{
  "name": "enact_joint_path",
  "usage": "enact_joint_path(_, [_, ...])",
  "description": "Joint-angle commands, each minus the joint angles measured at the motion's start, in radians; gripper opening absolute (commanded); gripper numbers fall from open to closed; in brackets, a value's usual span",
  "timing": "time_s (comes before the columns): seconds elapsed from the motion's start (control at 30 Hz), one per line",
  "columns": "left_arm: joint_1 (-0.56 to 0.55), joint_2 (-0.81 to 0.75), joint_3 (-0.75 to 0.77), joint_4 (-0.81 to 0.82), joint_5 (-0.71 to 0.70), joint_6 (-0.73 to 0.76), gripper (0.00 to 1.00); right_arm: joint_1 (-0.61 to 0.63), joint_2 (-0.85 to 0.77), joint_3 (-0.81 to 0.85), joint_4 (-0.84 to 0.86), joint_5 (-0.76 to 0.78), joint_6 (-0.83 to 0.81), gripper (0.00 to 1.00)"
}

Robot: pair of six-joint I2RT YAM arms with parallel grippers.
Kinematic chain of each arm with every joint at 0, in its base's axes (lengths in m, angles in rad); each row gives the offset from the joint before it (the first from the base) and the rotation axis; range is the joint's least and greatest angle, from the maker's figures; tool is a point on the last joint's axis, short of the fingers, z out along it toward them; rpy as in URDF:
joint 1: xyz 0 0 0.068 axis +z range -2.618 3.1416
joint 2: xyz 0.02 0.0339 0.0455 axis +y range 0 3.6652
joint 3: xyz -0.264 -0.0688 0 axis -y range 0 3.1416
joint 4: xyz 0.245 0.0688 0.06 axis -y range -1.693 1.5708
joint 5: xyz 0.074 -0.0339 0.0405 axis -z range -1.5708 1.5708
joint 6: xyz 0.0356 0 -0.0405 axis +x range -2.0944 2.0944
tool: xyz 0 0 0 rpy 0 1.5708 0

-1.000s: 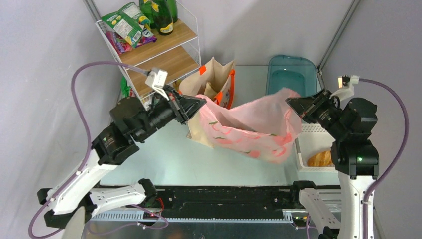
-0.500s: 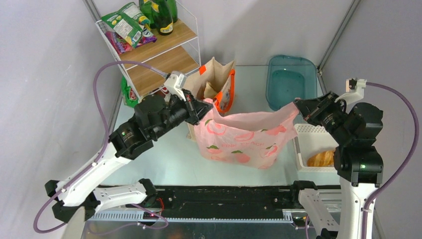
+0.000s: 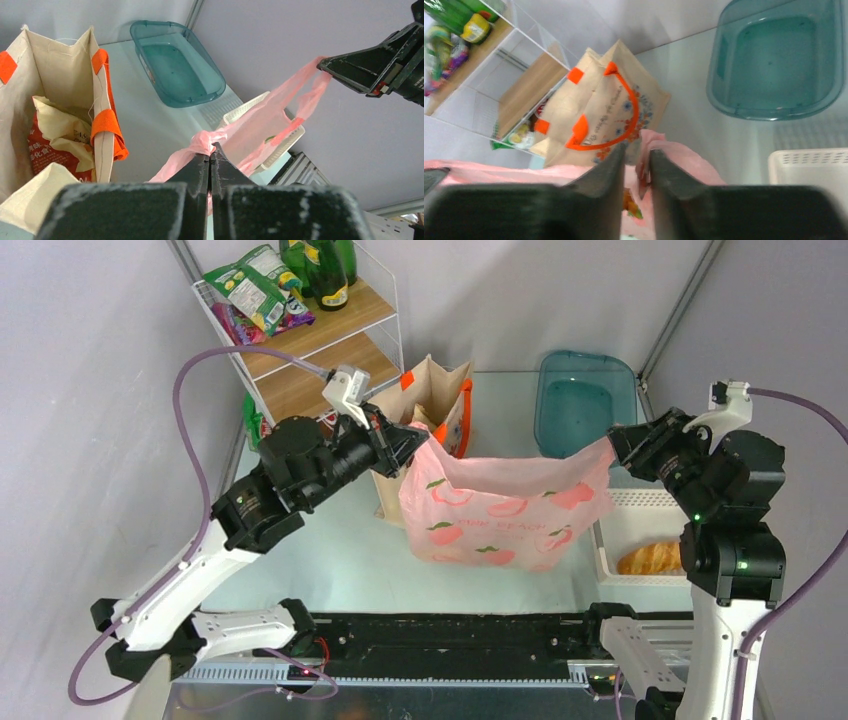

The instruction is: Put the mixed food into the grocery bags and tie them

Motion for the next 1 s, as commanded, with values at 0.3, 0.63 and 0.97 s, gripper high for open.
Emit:
enact_joint_path(0.3, [-0.003,0.057,0.053,0.041,0.071,0.068,0.00,-0.007,-0.039,0.095,0.071,-0.207,-0.362,0.85])
enact_joint_path(0.63, [-0.004,0.010,0.042,0.041,0.111,0.118,0.00,0.005,-0.069,-0.113,0.561,-0.718,-0.234,0.91])
enact_joint_path(0.97, [-0.004,0.002,0.036,0.042,0.196,0.131,0.00,0.512,0.047,-0.147,0.527,-0.435,-0.464,0.92])
